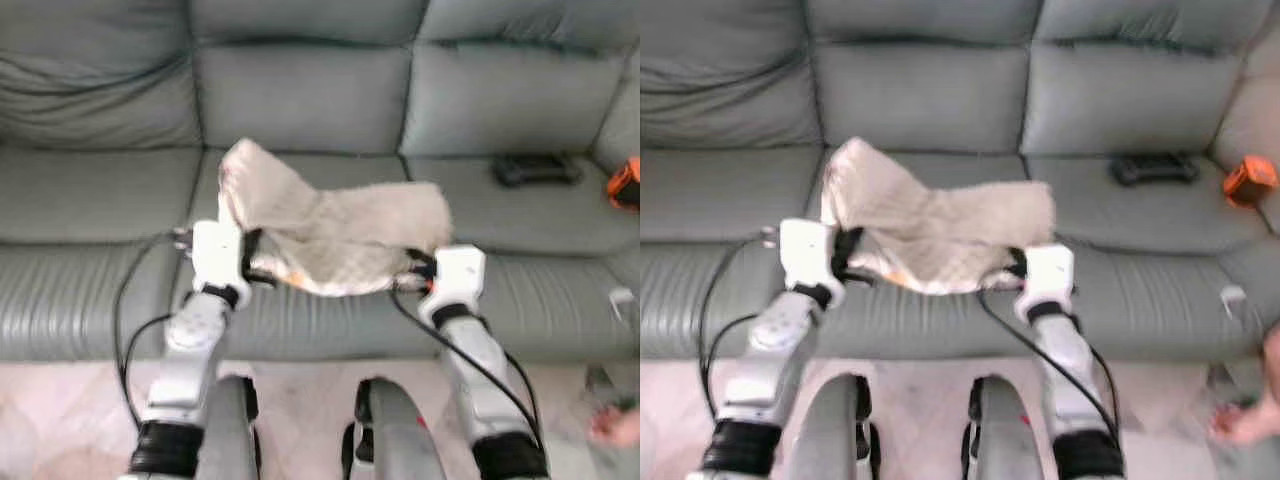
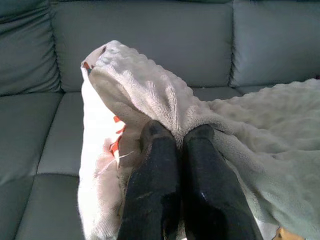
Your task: Move the pillow to the sofa
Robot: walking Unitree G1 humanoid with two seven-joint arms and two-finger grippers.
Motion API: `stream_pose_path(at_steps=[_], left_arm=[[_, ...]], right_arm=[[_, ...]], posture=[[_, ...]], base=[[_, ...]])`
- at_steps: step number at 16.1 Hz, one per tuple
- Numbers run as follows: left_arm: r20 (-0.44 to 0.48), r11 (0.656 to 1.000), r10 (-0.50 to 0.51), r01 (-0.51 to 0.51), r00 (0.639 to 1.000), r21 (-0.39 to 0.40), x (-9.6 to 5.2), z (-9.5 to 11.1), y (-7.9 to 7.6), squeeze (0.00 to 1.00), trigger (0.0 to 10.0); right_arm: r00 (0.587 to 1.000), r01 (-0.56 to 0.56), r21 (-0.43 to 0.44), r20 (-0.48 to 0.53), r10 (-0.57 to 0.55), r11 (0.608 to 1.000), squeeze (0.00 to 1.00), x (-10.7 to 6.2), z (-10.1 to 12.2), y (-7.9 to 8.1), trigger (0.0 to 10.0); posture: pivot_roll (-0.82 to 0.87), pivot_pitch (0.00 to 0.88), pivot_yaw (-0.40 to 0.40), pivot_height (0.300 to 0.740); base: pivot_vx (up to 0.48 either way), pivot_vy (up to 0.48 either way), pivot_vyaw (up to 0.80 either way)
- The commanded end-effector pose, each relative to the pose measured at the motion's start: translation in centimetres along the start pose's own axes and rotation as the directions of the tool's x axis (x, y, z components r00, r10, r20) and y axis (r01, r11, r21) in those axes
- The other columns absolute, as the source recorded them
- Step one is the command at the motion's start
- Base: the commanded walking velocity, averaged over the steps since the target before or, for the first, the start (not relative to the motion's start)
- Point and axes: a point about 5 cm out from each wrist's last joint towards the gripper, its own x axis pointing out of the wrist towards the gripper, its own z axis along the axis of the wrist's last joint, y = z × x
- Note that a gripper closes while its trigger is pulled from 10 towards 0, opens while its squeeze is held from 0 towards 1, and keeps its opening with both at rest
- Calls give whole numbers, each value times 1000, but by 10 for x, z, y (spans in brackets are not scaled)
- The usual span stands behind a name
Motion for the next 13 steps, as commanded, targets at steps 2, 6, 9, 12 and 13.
stream_pose_path(at_steps=[2, 6, 9, 12, 13], left_arm=[[-10, 1000, 2, -2, 1000, 29, -2, -2, 3, 0, 10000], [-31, 997, 55, -53, 998, 57, -6, -7, 14, 0, 10000], [-69, 984, 155, -147, 986, 101, -9, -9, 35, 0, 10000], [-111, 966, 211, -190, 971, 178, 2, -6, 61, 0, 10000], [-111, 961, 224, -201, 968, 187, 4, -4, 66, 0, 10000]], right_arm=[[998, 0, 16, 55, -1, 1000, 0, 6, 13, 5, 10000], [998, -2, 53, 56, -1, 999, 0, 7, 18, 7, 10000], [999, 0, 30, 47, -1, 1000, 0, 14, 28, 2, 10000], [1000, -12, 14, -17, 12, 1000, 0, 29, 25, -15, 10000], [1000, -12, 7, -25, 13, 1000, 0, 32, 25, -17, 10000]], posture=[[12, 159, -39, 641], [16, 219, -33, 641], [18, 326, -26, 641], [22, 433, 1, 641], [26, 456, 8, 641]], base=[[0, 0, 0], [0, 0, 0], [0, 0, 0], [0, 0, 0], [0, 0, 0]])
